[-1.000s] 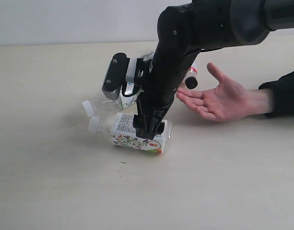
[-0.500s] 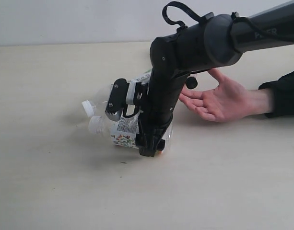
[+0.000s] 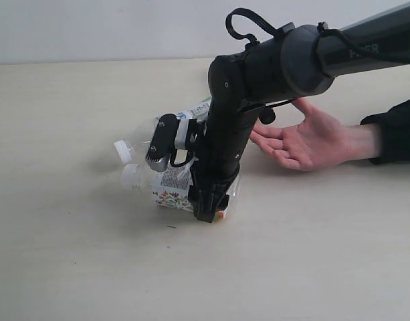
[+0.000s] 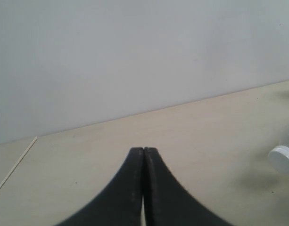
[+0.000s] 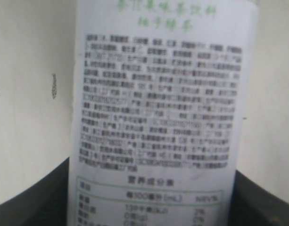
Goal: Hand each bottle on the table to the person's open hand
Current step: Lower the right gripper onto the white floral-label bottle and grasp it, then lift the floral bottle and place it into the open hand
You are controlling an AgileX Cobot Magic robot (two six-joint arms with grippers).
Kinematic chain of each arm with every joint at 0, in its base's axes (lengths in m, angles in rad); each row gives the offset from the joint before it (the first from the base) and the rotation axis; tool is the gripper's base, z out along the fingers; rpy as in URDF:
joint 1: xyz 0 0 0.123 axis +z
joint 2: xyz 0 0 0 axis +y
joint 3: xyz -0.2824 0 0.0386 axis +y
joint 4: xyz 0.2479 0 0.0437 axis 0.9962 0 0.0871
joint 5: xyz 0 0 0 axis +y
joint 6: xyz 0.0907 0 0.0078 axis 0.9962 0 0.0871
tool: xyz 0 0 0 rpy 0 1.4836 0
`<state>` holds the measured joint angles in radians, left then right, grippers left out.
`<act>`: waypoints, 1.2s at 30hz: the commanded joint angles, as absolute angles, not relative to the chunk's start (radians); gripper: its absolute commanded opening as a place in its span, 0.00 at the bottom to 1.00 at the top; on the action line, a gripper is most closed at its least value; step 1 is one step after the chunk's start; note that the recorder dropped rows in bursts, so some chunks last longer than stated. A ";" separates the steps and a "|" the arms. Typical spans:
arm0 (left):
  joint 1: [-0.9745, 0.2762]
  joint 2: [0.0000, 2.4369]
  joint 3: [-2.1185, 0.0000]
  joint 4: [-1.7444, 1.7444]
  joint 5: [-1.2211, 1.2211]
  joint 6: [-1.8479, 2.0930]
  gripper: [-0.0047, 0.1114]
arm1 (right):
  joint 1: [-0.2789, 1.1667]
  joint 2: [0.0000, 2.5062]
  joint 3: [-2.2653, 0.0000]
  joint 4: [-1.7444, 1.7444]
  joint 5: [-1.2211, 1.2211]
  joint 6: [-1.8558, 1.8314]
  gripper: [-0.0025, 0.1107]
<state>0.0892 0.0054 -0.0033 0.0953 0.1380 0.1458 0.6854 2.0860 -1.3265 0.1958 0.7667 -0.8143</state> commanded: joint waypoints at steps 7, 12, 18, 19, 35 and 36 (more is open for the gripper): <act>0.085 0.000 0.000 0.095 0.132 0.146 0.04 | 0.686 2.046 -1.336 0.206 0.803 -0.804 0.02; 0.085 0.000 0.000 0.095 0.132 0.146 0.04 | 0.686 1.989 -1.336 0.206 0.844 -0.790 0.02; 0.085 0.000 0.000 0.095 0.132 0.146 0.04 | 0.686 1.897 -1.336 0.206 0.892 -0.756 0.02; 0.085 0.000 0.000 0.095 0.132 0.146 0.04 | 0.686 1.872 -1.336 0.206 0.900 -0.739 0.02; 0.085 0.000 0.000 0.095 0.132 0.146 0.04 | 0.617 1.537 -1.336 -0.115 0.966 -0.151 0.02; 0.085 0.000 0.000 0.095 0.132 0.146 0.04 | 0.595 1.532 -1.336 -0.120 0.972 -0.133 0.02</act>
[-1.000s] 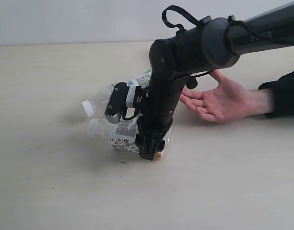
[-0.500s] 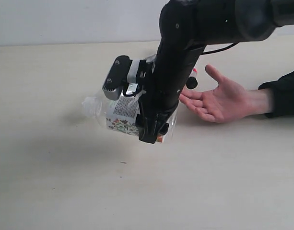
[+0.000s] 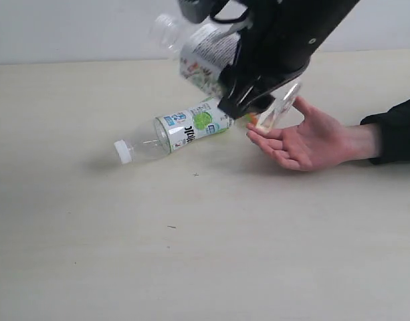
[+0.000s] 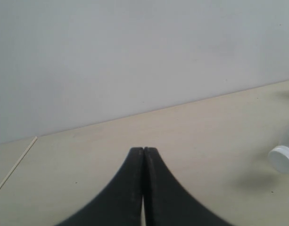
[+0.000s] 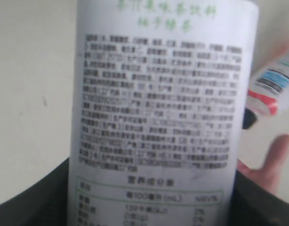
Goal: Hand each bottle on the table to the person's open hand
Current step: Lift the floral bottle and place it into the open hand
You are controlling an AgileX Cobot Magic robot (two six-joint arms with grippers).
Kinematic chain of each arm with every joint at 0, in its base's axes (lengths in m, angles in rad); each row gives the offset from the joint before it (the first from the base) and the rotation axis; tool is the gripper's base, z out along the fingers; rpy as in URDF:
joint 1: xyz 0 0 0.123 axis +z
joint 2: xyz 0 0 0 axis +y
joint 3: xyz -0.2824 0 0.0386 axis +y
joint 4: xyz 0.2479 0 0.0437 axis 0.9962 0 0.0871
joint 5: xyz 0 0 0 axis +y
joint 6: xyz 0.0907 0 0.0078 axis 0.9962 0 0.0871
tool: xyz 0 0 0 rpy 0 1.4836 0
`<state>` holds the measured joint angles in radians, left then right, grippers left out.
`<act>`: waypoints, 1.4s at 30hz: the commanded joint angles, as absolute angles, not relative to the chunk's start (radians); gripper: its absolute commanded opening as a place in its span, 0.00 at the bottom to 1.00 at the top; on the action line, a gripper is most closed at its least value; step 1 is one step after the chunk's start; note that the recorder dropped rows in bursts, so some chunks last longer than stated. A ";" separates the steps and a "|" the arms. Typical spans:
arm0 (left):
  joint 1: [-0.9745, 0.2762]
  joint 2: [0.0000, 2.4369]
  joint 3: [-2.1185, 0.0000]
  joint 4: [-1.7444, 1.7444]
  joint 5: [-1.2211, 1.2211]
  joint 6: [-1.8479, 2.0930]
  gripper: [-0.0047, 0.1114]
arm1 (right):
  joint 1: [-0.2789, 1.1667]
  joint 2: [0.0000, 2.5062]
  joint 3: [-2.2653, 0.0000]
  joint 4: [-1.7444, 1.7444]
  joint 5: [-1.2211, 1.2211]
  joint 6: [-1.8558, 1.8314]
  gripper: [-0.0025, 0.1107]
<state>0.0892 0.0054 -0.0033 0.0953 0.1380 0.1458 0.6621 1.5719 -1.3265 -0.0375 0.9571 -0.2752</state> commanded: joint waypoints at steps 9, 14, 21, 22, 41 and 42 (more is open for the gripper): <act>0.085 0.000 0.000 0.095 0.132 0.146 0.04 | 0.358 1.560 -1.267 -0.075 0.969 -0.109 0.02; 0.085 0.000 0.000 0.095 0.132 0.146 0.04 | 0.314 1.585 -1.195 -0.016 0.892 -0.109 0.02; 0.085 0.000 0.000 0.095 0.132 0.146 0.04 | 0.314 1.623 -1.084 0.000 0.745 -0.103 0.02; 0.083 0.000 0.000 0.095 0.132 0.146 0.04 | 0.314 1.637 -1.084 0.000 0.742 -0.103 0.02; 0.080 0.000 0.000 0.095 0.132 0.146 0.04 | 0.314 1.843 -1.084 0.000 0.746 -0.101 0.45; 0.080 0.000 0.000 0.095 0.132 0.146 0.04 | 0.314 1.843 -1.084 0.000 0.746 -0.101 0.53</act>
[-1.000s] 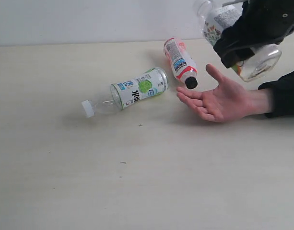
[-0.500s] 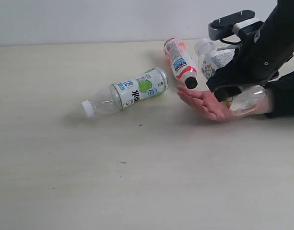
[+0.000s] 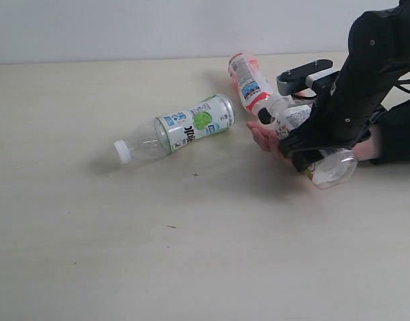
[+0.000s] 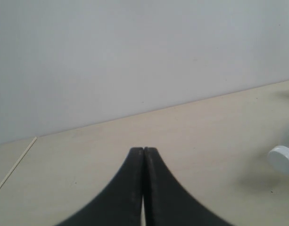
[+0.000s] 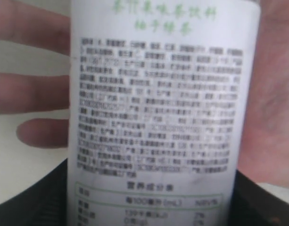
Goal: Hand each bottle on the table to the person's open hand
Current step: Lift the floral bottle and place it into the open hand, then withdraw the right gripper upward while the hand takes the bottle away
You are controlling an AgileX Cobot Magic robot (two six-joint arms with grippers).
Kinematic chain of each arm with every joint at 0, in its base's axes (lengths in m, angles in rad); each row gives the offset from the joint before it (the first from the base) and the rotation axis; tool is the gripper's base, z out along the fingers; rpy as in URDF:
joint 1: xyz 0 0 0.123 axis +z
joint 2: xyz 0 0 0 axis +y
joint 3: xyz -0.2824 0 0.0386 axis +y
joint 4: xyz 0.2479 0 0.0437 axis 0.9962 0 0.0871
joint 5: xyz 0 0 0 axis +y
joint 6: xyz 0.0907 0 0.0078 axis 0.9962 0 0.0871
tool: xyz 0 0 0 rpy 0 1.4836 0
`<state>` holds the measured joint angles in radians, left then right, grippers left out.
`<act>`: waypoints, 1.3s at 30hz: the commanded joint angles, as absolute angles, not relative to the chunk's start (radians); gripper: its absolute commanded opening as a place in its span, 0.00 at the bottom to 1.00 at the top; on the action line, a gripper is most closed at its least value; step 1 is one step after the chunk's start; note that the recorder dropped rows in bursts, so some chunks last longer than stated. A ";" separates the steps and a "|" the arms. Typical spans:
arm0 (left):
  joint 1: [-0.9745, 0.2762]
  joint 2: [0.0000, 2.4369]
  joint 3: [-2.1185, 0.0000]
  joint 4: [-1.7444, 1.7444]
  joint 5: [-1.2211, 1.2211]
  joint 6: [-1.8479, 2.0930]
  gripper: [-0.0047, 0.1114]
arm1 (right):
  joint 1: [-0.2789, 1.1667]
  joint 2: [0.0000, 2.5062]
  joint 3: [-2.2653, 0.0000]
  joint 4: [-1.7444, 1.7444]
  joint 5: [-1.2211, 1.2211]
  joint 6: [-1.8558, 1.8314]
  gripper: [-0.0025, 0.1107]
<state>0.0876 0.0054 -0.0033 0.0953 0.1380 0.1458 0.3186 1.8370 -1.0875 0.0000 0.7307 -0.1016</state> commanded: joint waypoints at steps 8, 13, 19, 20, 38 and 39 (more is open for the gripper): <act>0.080 0.000 0.000 0.095 0.132 0.146 0.04 | 0.314 1.843 -1.084 0.000 0.720 -0.074 0.67; 0.080 0.000 0.000 0.095 0.132 0.146 0.04 | 0.314 1.843 -1.084 0.000 0.718 -0.074 0.67; 0.080 0.000 0.000 0.095 0.132 0.146 0.04 | 0.314 1.843 -1.086 0.000 0.723 -0.042 0.70; 0.080 0.000 0.000 0.095 0.132 0.146 0.04 | 0.314 1.843 -1.089 0.000 0.725 -0.042 0.72; 0.080 0.000 0.000 0.095 0.132 0.146 0.04 | 0.314 1.766 -1.183 0.000 0.829 -0.044 0.89; 0.080 0.000 0.000 0.095 0.132 0.146 0.04 | 0.314 1.728 -1.196 0.000 0.840 -0.044 0.89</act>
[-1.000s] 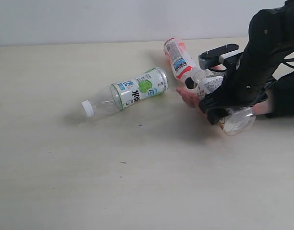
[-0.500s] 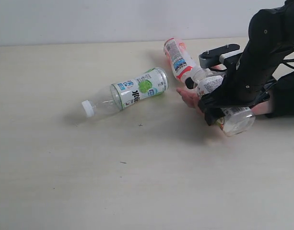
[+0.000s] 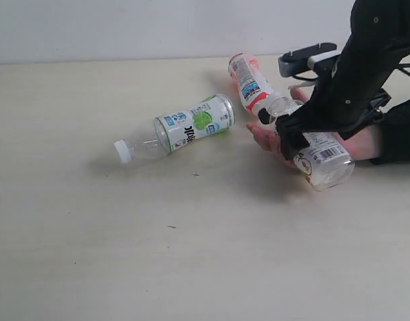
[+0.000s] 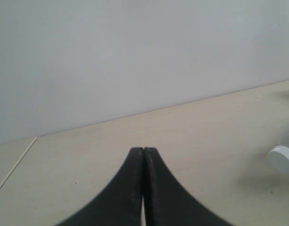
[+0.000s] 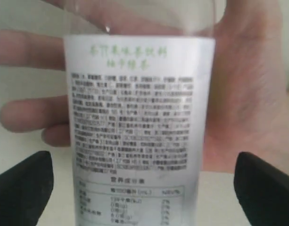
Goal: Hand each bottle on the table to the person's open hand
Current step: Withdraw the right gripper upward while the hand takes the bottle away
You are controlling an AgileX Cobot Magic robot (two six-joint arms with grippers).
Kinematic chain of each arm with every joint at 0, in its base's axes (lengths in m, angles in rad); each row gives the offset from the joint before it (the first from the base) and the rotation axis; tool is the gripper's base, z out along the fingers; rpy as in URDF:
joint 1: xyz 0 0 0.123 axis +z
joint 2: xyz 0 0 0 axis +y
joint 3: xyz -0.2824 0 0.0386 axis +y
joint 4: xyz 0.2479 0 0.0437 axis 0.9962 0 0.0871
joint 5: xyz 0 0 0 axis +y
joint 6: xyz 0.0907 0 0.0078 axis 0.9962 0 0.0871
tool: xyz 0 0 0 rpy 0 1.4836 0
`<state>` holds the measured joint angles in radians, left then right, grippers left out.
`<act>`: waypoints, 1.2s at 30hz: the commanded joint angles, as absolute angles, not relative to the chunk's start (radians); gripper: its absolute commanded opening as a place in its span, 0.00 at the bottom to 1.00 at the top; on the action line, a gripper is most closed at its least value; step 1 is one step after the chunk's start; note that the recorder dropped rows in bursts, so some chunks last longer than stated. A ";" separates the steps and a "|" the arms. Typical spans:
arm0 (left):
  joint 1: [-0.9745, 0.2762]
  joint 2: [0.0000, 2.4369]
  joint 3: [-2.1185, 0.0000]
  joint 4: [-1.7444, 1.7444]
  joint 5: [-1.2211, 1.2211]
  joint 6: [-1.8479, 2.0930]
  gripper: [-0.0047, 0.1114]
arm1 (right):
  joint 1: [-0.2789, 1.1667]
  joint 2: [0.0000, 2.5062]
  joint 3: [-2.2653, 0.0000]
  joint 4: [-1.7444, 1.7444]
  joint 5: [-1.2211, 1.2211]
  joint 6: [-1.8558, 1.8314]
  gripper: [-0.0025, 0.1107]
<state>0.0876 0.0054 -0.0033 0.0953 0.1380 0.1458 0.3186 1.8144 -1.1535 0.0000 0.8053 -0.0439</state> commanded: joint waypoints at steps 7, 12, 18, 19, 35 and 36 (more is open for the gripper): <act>0.080 0.000 0.000 0.095 0.132 0.146 0.04 | 0.314 1.427 -1.127 0.114 0.815 -0.154 0.19; 0.080 0.000 0.000 0.095 0.132 0.146 0.04 | 0.314 1.133 -0.952 0.434 0.776 -0.366 0.04; 0.080 0.000 0.000 0.095 0.132 0.146 0.04 | 0.314 0.838 -0.760 0.547 0.729 -0.465 0.04; 0.080 0.000 0.000 0.095 0.132 0.146 0.04 | 0.314 0.799 -0.735 0.544 0.727 -0.465 0.04; 0.080 0.000 0.000 0.095 0.132 0.146 0.04 | 0.314 0.232 -0.545 0.541 0.747 -0.459 0.04; 0.080 0.000 0.000 0.095 0.132 0.146 0.04 | 0.314 0.211 -0.545 0.539 0.754 -0.459 0.04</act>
<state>0.0876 0.0054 -0.0033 0.0953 0.1380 0.1458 0.3186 0.2662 -0.5515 0.5360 0.7461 -0.4540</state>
